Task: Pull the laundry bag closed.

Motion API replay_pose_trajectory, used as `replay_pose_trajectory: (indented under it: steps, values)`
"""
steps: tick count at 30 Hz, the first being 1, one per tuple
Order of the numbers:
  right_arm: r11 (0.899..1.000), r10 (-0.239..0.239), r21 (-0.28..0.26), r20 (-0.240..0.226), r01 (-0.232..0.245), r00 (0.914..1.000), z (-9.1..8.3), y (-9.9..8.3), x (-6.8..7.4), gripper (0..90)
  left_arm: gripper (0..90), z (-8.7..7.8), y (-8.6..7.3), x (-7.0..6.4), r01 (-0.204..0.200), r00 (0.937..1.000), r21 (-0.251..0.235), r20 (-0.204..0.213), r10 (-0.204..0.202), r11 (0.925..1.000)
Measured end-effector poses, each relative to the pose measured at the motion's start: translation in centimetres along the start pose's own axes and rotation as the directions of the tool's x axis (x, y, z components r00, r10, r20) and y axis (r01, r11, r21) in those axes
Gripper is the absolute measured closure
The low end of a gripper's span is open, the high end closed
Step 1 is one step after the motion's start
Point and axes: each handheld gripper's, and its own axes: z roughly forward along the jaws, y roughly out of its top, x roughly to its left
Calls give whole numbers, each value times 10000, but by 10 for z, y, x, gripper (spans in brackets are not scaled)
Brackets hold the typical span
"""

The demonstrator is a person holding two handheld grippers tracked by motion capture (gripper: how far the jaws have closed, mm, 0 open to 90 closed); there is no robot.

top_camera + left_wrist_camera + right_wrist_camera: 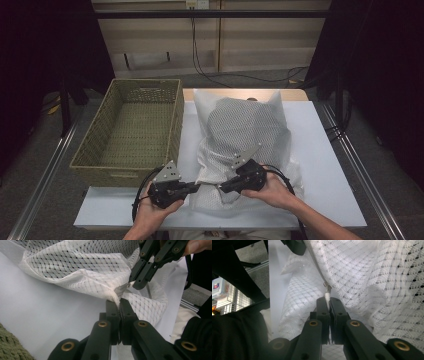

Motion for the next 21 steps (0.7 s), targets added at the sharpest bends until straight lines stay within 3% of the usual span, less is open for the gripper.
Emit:
replay_pose_trajectory:
  steps: [21]
  values:
    - [9999,33,144,149,-35,9999,-3,-4,-1,872,883,-5,-1,5,111,9995,40,-311,-110,9999]
